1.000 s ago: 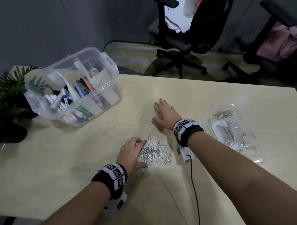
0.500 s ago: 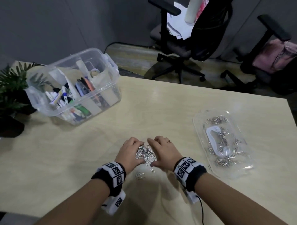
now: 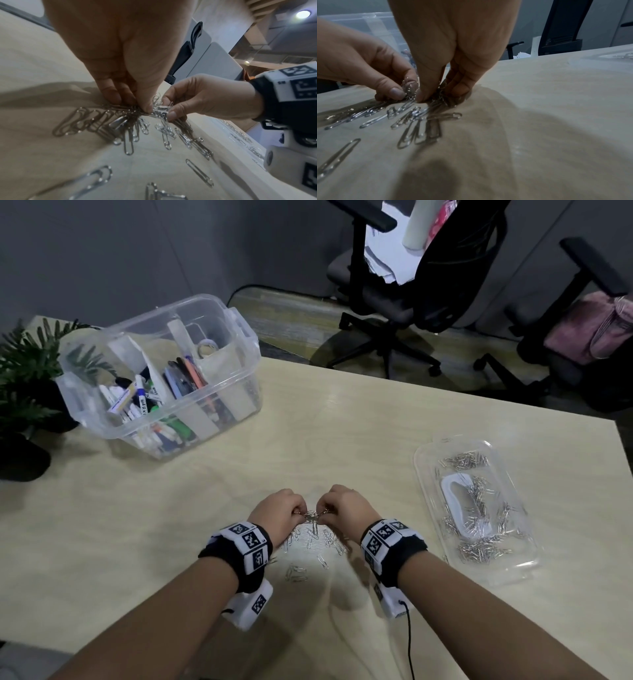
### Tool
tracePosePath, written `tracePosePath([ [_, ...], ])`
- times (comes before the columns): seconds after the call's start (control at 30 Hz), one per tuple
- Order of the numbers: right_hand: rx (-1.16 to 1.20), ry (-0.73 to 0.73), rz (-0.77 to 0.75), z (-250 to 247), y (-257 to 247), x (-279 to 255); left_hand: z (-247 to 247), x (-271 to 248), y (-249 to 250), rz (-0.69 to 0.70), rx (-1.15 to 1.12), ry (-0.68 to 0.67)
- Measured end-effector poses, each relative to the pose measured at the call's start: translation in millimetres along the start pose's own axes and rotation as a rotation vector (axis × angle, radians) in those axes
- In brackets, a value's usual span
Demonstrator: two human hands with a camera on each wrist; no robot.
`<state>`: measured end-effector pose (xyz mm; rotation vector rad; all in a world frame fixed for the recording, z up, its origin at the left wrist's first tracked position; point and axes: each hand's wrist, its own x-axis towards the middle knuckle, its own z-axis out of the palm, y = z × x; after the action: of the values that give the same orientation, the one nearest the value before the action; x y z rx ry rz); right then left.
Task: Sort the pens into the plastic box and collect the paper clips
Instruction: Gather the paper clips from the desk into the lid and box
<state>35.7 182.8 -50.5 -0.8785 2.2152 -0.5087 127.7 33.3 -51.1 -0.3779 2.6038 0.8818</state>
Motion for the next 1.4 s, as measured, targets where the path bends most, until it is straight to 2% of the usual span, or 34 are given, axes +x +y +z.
tracePosePath([
  [0.17, -0.008, -0.031, -0.002, -6.8, -4.9, 2.4, -4.0, 1.2, -1.0, -0.017, -0.013, -0.024],
  [0.4, 0.092, -0.016, 0.014, -22.5, -12.9, -1.1, -30.6, -6.7, 2.4, -0.007, -0.129, 0.052],
  [0.6, 0.171, 0.099, -0.049, -46.9, -37.1, -4.5, -79.5, -19.3, 10.6, 0.03, -0.224, 0.21],
  [0.87, 0.339, 0.22, -0.092, -94.0, -90.8, 7.3, -174.9, -26.1, 14.0, 0.115, -0.337, 0.487],
  [1.03, 0.354, 0.321, -0.156, -124.9, -134.0, 33.5, -226.8, -3.8, -9.4, 0.041, -0.291, 0.62],
  [1.1, 0.364, 0.367, -0.178, -136.8, -150.7, 46.9, -236.5, 10.9, -19.8, -0.011, -0.258, 0.618],
  [1.23, 0.358, 0.468, -0.192, -150.8, -176.6, 77.4, -238.3, 31.4, -37.5, -0.078, -0.198, 0.458],
  [1.4, 0.317, 0.541, -0.154, -147.5, -194.7, 121.3, -242.6, 34.7, -50.9, -0.082, -0.385, 0.463],
])
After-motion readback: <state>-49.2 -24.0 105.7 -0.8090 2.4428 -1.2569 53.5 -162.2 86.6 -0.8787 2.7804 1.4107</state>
